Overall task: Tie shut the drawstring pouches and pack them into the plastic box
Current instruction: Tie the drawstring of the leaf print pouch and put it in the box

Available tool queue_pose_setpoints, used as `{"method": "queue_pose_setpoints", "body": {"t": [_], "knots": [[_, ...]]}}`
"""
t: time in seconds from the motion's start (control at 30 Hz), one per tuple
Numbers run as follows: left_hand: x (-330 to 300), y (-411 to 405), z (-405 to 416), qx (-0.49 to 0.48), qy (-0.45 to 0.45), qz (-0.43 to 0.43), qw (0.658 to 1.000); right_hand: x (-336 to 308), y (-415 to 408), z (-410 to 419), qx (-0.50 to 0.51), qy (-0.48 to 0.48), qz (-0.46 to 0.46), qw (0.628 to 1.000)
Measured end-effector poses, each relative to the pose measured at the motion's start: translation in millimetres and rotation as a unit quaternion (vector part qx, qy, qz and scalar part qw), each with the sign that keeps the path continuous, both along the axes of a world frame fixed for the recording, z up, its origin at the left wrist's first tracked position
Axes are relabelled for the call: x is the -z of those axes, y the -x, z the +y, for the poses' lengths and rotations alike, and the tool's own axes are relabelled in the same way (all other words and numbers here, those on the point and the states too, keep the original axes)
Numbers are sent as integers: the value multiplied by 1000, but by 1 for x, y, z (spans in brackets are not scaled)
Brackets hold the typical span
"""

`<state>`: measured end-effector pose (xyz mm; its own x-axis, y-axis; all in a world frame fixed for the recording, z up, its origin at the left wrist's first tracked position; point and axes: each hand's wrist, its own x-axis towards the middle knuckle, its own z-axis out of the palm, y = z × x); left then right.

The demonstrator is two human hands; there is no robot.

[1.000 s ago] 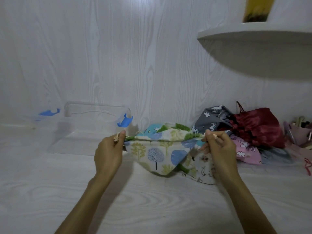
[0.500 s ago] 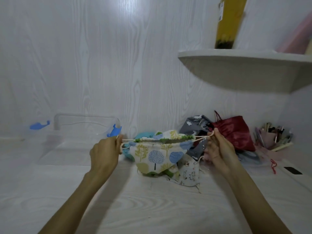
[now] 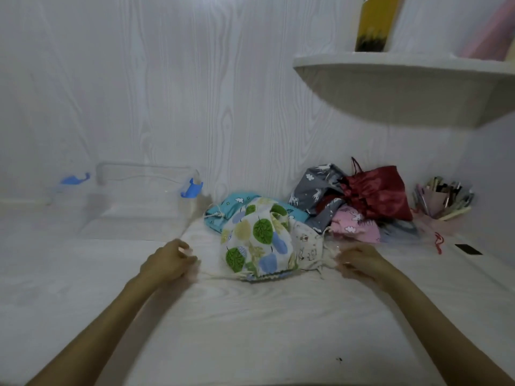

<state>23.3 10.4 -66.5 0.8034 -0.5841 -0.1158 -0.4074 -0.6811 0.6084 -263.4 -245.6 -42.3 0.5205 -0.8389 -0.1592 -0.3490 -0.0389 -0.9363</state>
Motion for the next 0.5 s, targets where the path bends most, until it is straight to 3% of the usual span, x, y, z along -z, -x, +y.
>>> {"method": "queue_pose_setpoints", "body": {"t": [0.07,0.1,0.17,0.23,0.3,0.37,0.43,0.5], "knots": [[-14,2,3,-16,62,-30,997,-10,4,4,5,206,131,970],[-22,9,4,-26,93,-95,991,-16,6,7,1,298,155,942],[-37,35,4,0,153,-215,964,-28,5,22,-76,387,132,909],[-43,64,-2,102,99,-186,972,-30,-4,39,-193,387,157,888],[-30,88,-17,200,-60,-125,970,-14,-19,47,-236,414,236,847],[-10,97,-27,200,-105,-160,961,-2,-29,55,-231,460,274,812],[-2,93,-29,160,-68,-194,965,6,-32,57,-229,457,246,824],[-4,81,-27,194,-58,-133,970,3,-29,53,-256,357,171,882]]}}
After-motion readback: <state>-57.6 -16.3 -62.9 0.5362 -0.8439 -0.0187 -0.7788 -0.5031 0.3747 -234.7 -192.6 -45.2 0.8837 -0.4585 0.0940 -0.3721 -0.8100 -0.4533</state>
